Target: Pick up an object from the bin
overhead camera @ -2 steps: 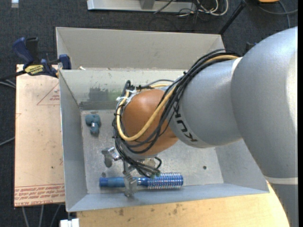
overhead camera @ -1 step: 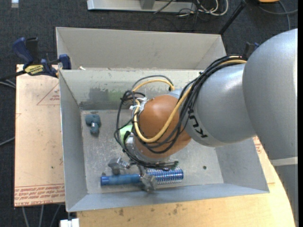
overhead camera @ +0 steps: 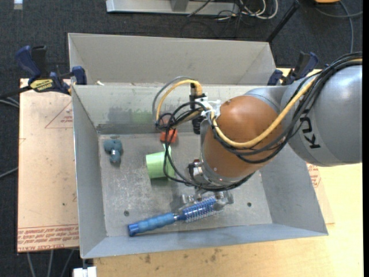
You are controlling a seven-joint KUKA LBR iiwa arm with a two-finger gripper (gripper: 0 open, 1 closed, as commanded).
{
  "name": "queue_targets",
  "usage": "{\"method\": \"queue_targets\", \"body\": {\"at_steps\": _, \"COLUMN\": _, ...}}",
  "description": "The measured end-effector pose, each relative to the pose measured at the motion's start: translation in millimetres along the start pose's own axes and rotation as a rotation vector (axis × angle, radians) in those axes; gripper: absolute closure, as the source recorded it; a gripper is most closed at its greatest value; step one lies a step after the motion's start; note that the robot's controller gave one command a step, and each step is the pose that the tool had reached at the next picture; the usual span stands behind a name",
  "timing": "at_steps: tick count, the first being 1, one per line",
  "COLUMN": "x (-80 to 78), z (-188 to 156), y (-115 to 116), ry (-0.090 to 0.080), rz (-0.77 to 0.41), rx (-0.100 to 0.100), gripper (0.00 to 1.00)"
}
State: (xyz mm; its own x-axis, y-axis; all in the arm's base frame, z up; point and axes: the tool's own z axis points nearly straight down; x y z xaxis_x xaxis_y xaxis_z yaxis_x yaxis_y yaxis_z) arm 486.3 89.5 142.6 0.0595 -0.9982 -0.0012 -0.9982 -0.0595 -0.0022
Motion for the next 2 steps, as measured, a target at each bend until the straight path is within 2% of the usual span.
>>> {"method": "queue_targets", "body": {"at_steps": 1, "x": 24.6, "z": 76, "y": 10, "ry": 0.001, "rz": 0.031, "rx": -0.01, "gripper": 0.0}}
{"method": "queue_targets", "body": {"at_steps": 2, "x": -65.1, "z": 29, "y": 1, "ry": -0.003, "rz": -0.269, "rx": -0.001, "gripper": 0.0}}
